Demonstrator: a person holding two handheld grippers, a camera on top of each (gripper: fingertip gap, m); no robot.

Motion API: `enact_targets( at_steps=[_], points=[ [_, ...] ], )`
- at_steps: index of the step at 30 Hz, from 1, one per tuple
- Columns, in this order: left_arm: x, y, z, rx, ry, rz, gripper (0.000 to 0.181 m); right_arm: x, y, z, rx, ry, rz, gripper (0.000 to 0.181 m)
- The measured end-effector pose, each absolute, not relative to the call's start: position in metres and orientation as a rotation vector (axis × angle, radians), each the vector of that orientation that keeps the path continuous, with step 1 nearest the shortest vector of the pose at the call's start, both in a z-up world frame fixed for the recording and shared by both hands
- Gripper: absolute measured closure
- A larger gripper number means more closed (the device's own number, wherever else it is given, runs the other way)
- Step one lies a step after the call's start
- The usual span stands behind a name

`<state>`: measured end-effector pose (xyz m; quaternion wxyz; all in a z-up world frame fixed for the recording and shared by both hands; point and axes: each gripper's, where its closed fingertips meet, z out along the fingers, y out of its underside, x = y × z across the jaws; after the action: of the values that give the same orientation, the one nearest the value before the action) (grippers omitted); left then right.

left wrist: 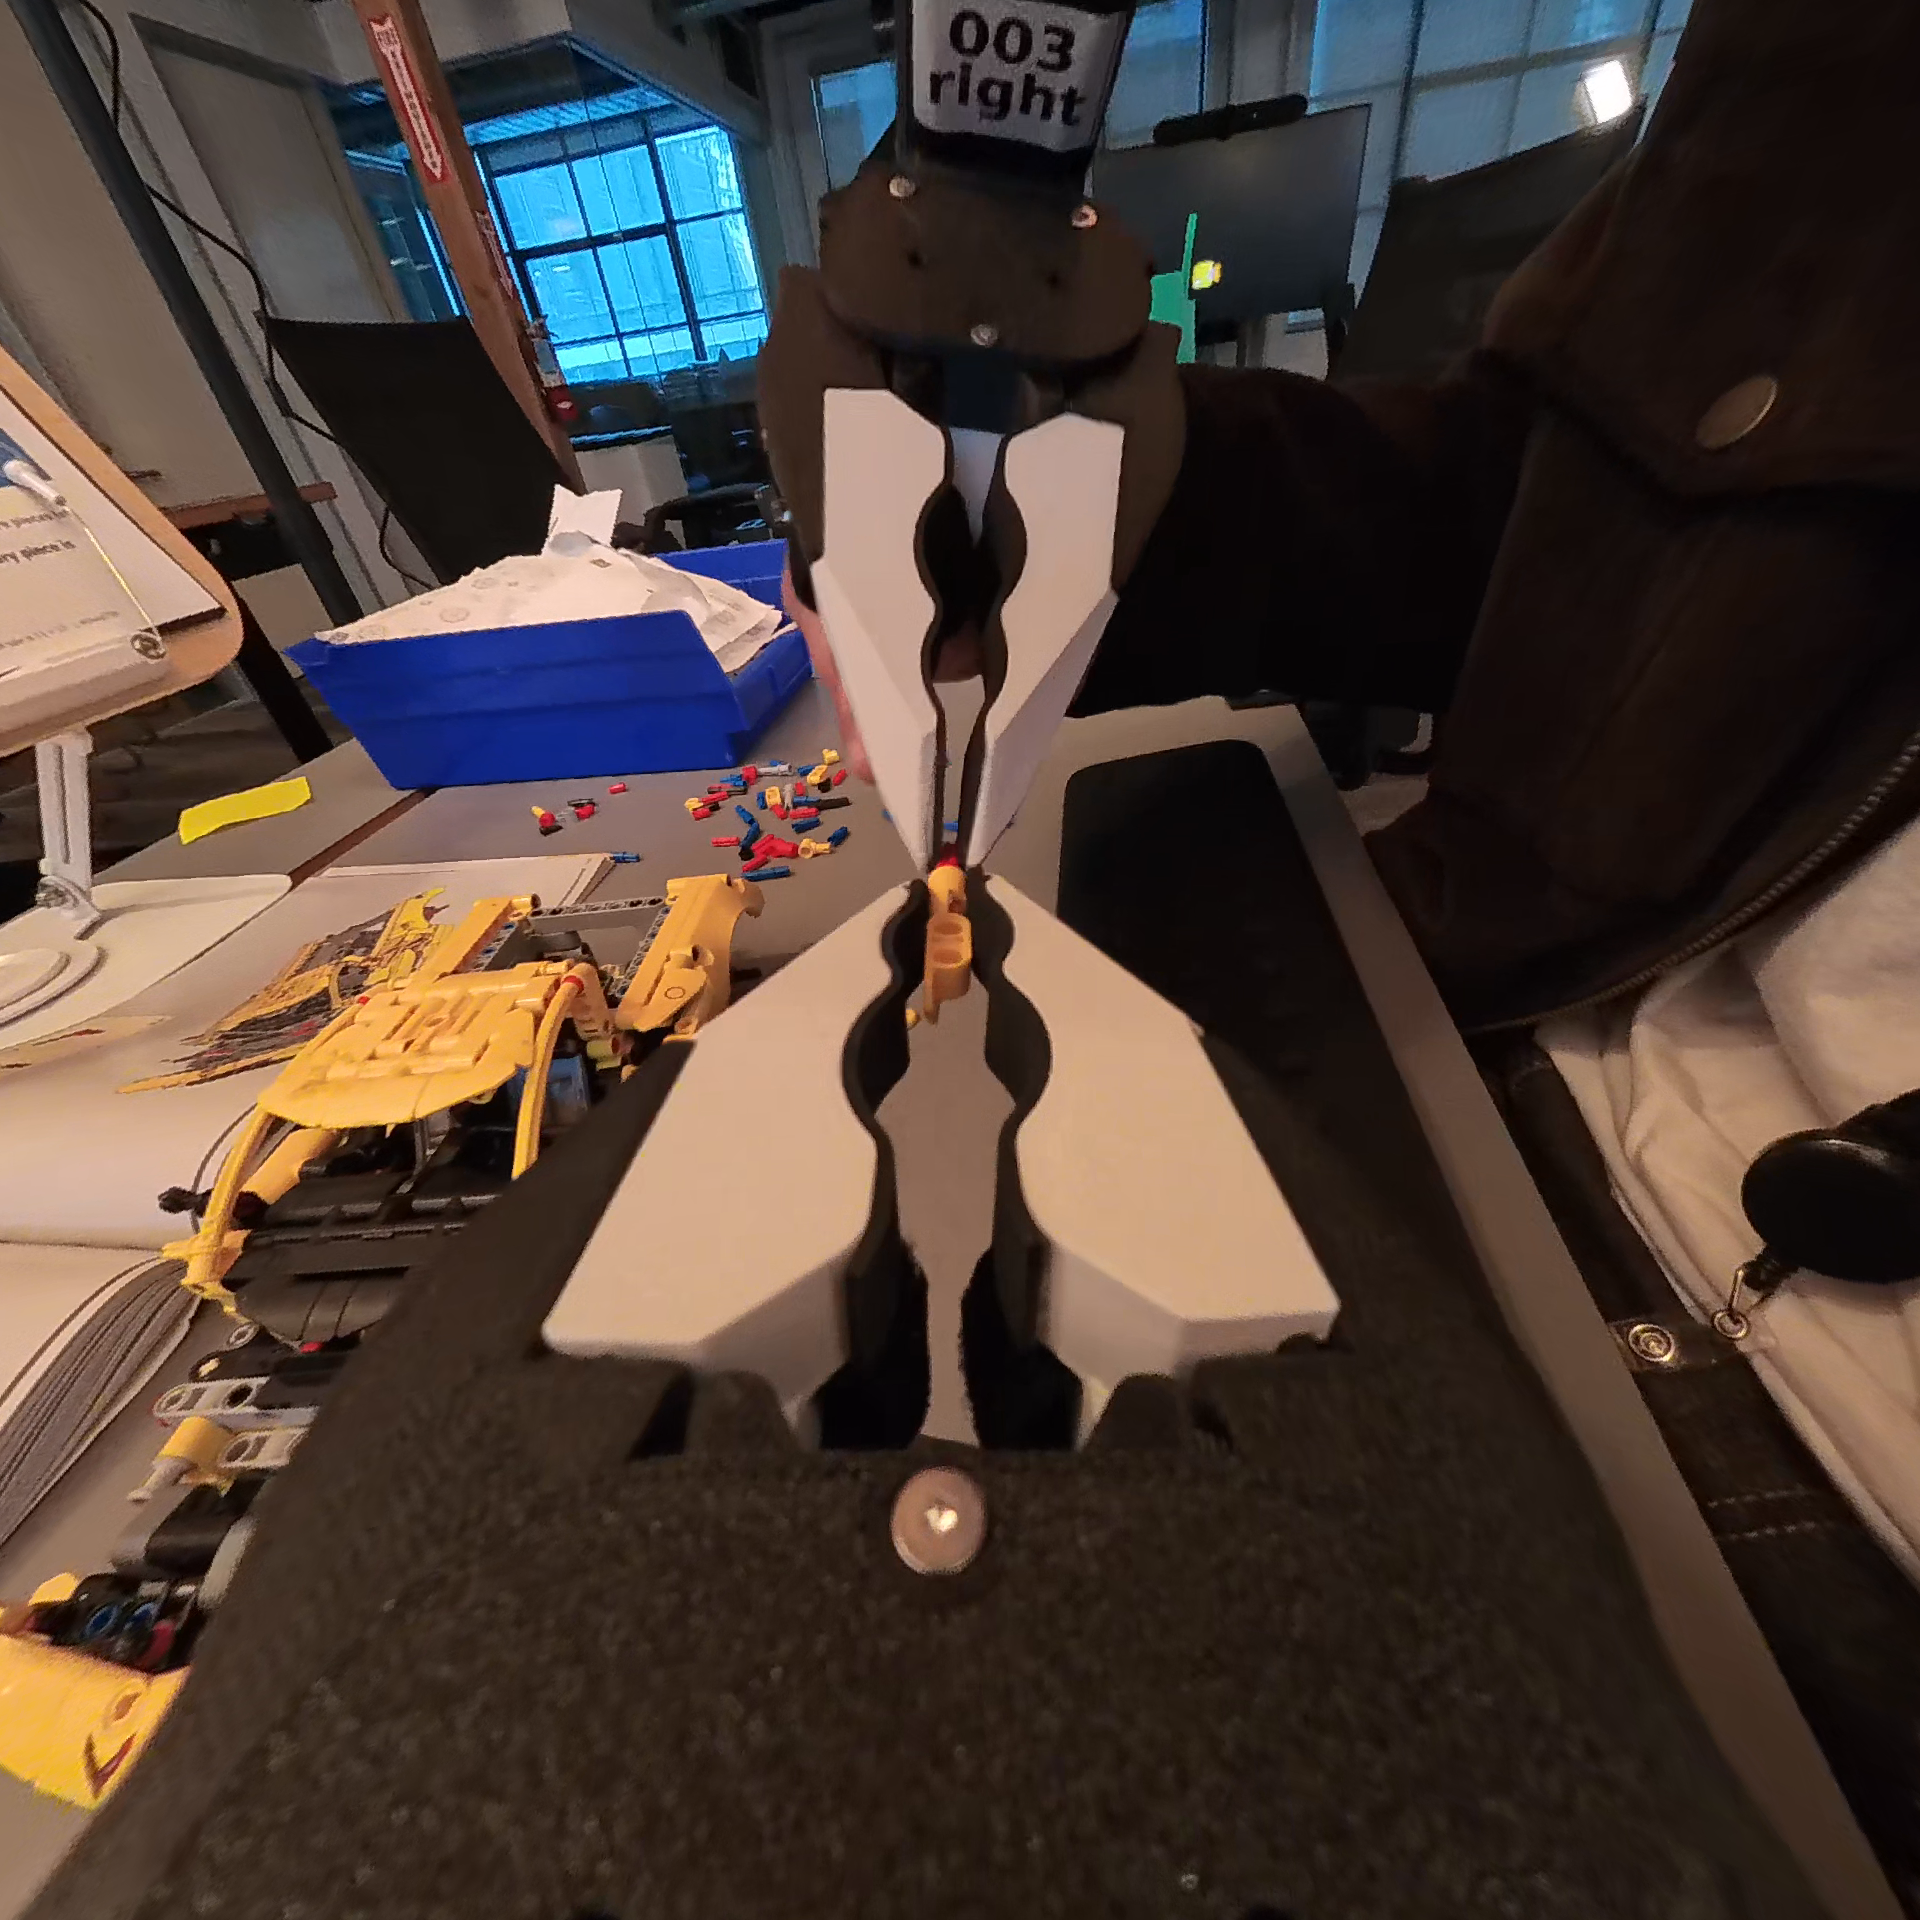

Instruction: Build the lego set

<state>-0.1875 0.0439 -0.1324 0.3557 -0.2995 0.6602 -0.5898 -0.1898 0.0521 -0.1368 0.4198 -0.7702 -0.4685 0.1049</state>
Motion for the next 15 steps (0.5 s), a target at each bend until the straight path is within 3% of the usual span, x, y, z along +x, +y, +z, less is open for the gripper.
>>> enact_targets(
  at_steps=[15],
  points=[
    [-0.187,0.046,-0.138,-0.972,1.753,-1.684,0.174,-0.19,0.055,-0.143,-1.917,-1.306,0.081,0.18]
  ],
)
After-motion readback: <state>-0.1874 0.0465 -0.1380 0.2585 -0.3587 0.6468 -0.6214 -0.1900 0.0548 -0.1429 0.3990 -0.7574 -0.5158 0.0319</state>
